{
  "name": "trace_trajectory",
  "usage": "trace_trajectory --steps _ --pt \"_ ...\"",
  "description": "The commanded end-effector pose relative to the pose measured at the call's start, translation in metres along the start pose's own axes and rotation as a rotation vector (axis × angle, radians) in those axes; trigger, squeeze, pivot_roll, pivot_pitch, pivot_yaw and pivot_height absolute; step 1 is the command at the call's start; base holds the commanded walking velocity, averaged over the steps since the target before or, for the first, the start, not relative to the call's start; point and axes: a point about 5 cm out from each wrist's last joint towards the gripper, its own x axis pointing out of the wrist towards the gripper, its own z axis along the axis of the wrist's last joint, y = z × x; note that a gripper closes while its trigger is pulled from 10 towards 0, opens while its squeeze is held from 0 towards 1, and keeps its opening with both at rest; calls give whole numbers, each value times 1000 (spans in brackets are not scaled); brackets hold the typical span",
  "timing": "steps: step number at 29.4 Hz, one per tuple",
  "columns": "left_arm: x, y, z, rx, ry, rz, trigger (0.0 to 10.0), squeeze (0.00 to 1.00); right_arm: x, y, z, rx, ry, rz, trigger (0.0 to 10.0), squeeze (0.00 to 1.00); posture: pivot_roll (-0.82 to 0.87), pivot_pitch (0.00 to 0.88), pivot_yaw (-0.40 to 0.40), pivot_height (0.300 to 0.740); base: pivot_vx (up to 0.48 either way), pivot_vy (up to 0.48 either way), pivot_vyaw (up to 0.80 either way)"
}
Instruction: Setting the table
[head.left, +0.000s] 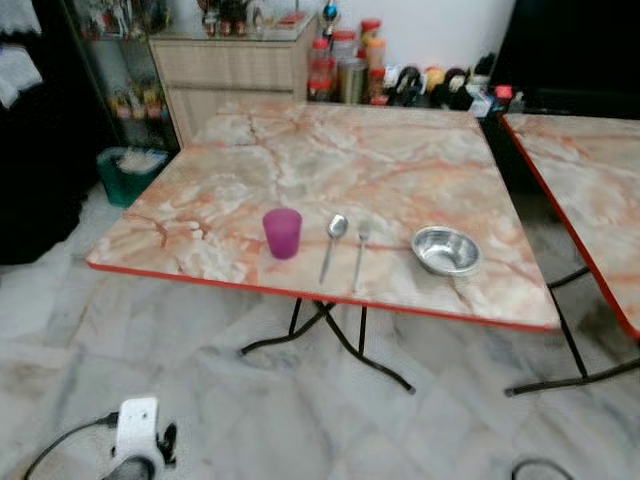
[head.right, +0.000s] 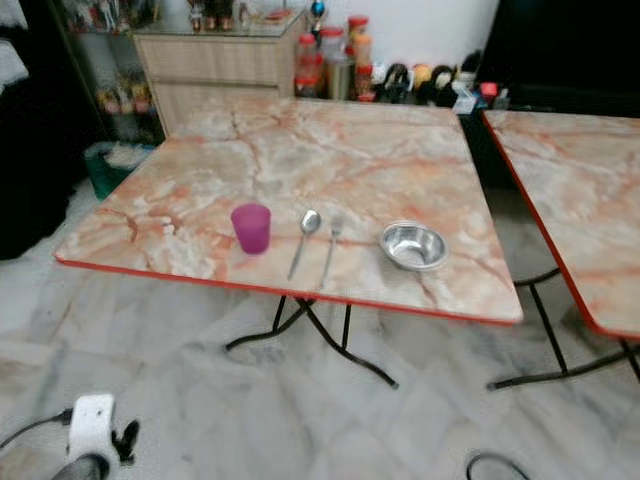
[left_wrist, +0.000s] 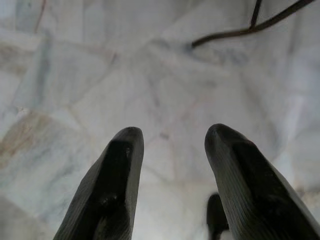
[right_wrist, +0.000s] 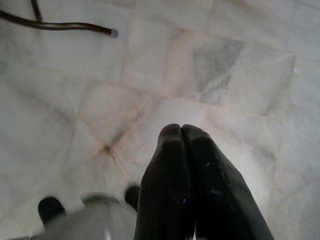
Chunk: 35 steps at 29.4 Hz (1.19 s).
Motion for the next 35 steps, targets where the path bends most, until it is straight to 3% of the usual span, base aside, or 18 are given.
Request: trace_trajectory --steps 1,7,26,35 --pt "0 -5 0 2 1 -15 10000 0 -5 -16 -7 21 26 -38 10000 0 -14 90 -22 740 345 0 0" --pt "0 -5 0 4 1 -17 10000 0 -6 -18 -8 21 29 -40 10000 0 -14 90 -22 740 341 0 0" --pt "-3 -10 -12 2 48 -46 10000 0 -7 -21 -7 20 15 -33 10000 0 -20 70 -16 740 0 0 0" --pt "-3 -14 -13 -25 37 -61 10000 0 -2 -6 -5 16 15 -17 10000 0 -16 56 -14 740 0 0 0"
